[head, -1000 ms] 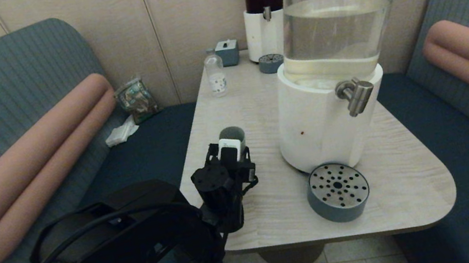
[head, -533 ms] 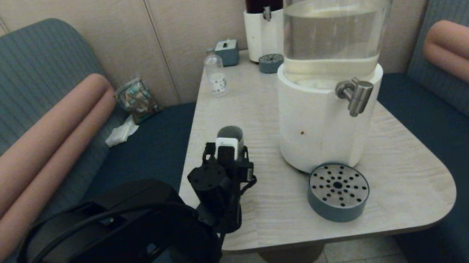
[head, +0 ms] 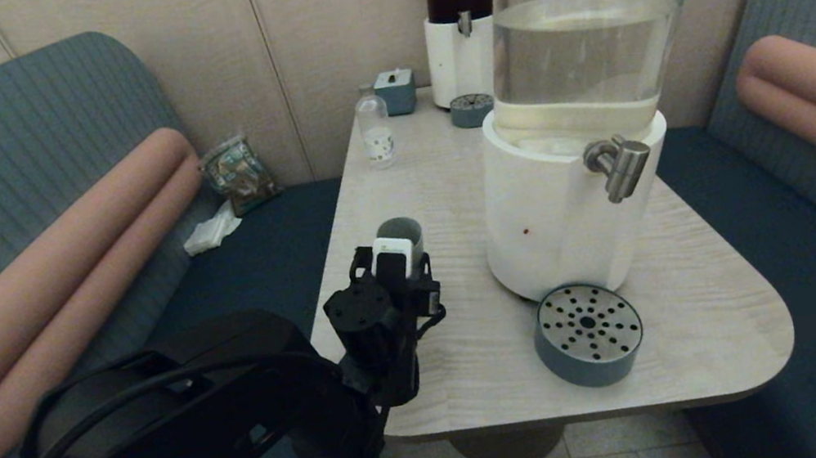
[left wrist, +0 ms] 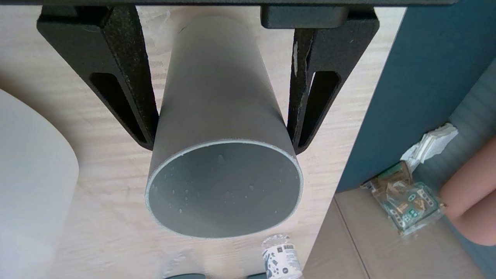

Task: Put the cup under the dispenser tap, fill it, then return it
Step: Place the cup next to the water dispenser

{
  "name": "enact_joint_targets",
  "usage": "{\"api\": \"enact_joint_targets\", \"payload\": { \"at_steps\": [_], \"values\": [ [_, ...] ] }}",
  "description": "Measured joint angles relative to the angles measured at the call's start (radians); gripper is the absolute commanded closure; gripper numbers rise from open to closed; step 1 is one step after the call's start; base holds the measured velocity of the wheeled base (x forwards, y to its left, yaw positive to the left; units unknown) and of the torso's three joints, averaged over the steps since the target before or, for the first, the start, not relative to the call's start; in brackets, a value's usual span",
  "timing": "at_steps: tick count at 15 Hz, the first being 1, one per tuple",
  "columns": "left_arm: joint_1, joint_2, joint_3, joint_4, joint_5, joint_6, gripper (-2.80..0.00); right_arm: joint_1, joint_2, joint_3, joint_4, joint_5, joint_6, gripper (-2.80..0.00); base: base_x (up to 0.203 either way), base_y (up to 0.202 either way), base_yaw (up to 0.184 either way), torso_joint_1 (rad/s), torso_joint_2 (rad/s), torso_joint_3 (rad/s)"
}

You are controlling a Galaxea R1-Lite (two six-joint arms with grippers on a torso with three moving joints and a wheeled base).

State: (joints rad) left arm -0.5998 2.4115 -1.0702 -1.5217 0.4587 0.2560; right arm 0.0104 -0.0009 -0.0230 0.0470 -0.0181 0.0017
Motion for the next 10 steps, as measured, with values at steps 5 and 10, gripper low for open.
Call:
{"api": "enact_joint_targets", "payload": {
  "at_steps": [5,10],
  "values": [
    [0.0,0.007,-0.001,-0.002,0.001,0.002,-2.8,0.0,0.0,0.0,0.0,0.0,0.0,0.0,0.0,0.0,0.0,0.0,0.0,0.0],
    [0.0,0.013,-0.003,0.0,0.0,0.0,-2.8,0.0,0.0,0.0,0.0,0.0,0.0,0.0,0.0,0.0,0.0,0.0,0.0,0.0]
  ]
}}
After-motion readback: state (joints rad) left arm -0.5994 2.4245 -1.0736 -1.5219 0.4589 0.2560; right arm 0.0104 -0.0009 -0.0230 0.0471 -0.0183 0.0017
